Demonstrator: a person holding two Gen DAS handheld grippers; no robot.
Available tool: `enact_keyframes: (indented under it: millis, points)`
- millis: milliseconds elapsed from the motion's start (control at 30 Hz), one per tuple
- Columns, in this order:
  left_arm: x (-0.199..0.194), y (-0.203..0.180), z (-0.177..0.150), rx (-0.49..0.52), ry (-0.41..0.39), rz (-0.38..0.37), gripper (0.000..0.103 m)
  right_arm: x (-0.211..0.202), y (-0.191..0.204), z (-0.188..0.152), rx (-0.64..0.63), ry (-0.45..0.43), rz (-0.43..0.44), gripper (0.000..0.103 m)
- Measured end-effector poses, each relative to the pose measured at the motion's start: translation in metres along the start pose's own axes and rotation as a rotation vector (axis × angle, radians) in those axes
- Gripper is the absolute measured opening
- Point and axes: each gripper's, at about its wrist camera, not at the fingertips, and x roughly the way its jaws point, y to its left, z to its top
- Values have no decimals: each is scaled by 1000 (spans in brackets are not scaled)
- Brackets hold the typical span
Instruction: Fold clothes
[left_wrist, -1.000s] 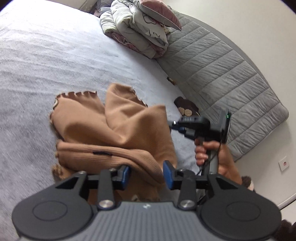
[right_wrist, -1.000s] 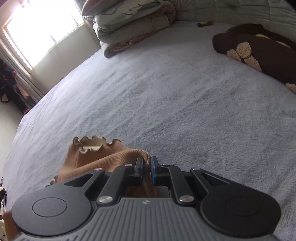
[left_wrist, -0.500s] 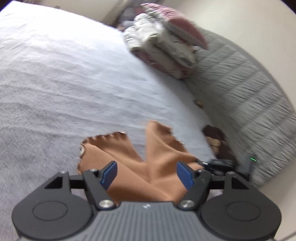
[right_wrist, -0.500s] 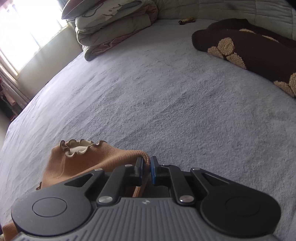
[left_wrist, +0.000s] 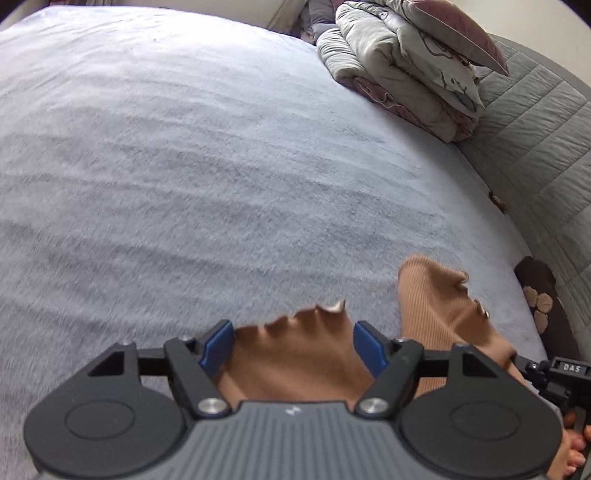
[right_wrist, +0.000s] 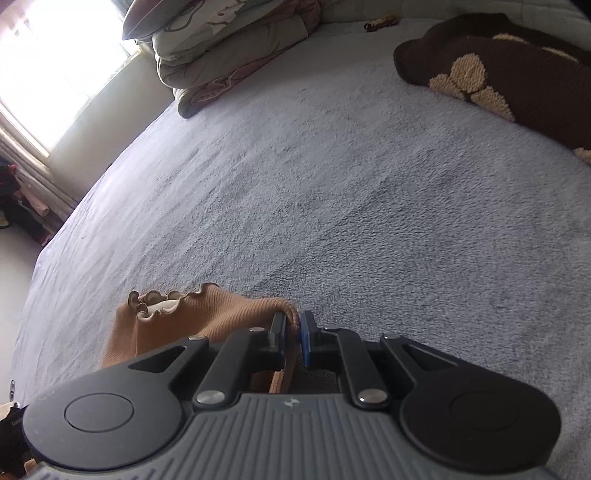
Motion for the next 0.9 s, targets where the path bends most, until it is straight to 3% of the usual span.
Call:
enact_keyframes:
  millis: [67, 133, 167, 233, 300, 633, 900]
  points:
    - [3, -4, 0, 25, 16, 16, 70, 3, -1, 1, 14, 15, 12, 10]
    - [3, -9, -5, 74, 25, 81, 49, 4, -1, 3, 19, 23, 21, 10]
    - [2, -12, -7, 99, 29, 113, 44, 5, 0, 3, 17, 24, 23, 10]
    - [1, -17, -11, 144, 38, 175, 22, 5, 2, 3, 14, 26, 26, 11]
    - [-6, -15, -13, 132, 55, 190, 14, 6, 4, 2, 11, 26, 24, 13]
    - [-53, -1, -50, 116, 102, 207, 10, -4, 9, -1, 1, 5, 25, 13]
    - [-95, 6, -86, 115, 138, 168, 9, -9, 8, -7, 17, 6, 25, 13]
